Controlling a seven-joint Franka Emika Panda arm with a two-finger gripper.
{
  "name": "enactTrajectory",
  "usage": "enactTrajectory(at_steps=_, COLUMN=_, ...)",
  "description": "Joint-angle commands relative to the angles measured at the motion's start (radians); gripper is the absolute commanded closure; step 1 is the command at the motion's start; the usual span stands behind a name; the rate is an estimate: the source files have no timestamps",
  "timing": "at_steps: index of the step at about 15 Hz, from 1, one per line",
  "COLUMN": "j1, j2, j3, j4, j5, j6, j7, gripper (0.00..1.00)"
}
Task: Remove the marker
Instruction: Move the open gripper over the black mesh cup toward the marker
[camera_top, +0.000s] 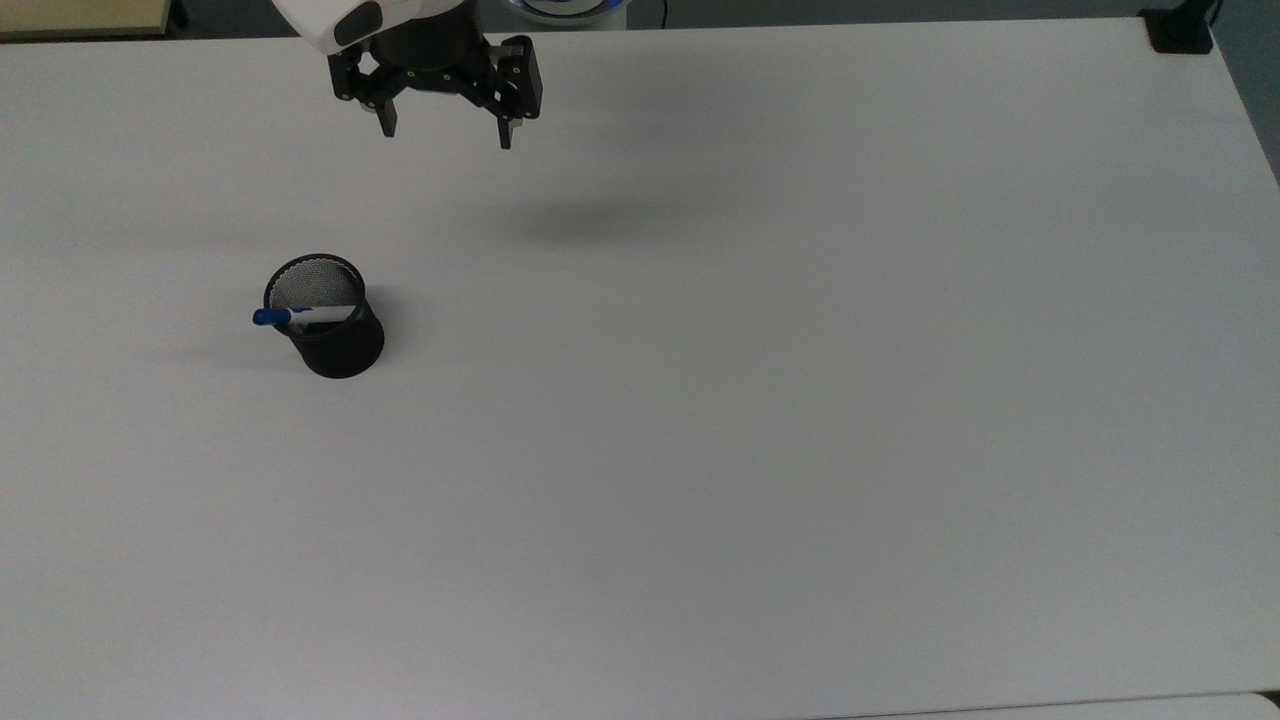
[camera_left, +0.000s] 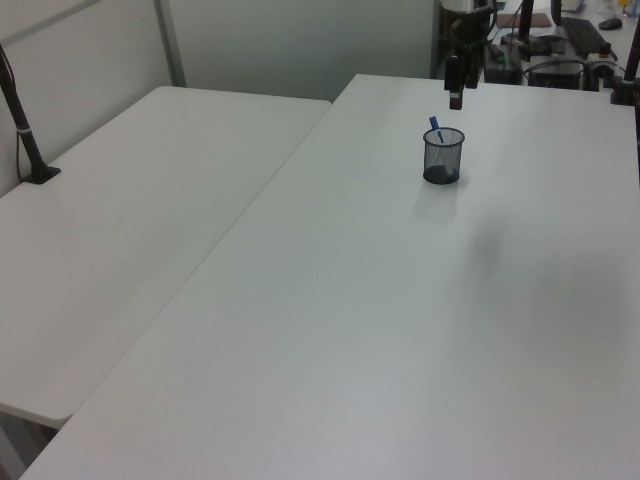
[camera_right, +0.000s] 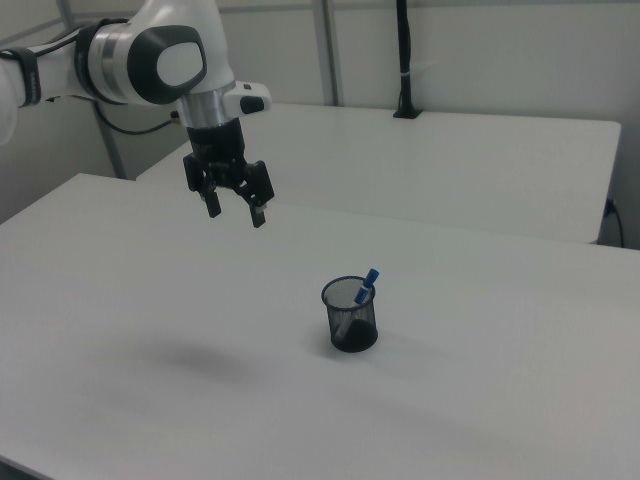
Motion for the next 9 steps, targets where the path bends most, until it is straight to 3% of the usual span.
enactTrajectory(at_steps=1, j1=0.005, j2=-0.028, j3=-0.013, j4=-0.01, j5=0.001, j6=-0.071, j7=-0.032, gripper=0.0)
enactTrajectory(at_steps=9, j1=0.004, j2=-0.027, j3=-0.022, j4=-0.005, j5=0.007, j6=-0.059, j7=-0.026, gripper=0.0)
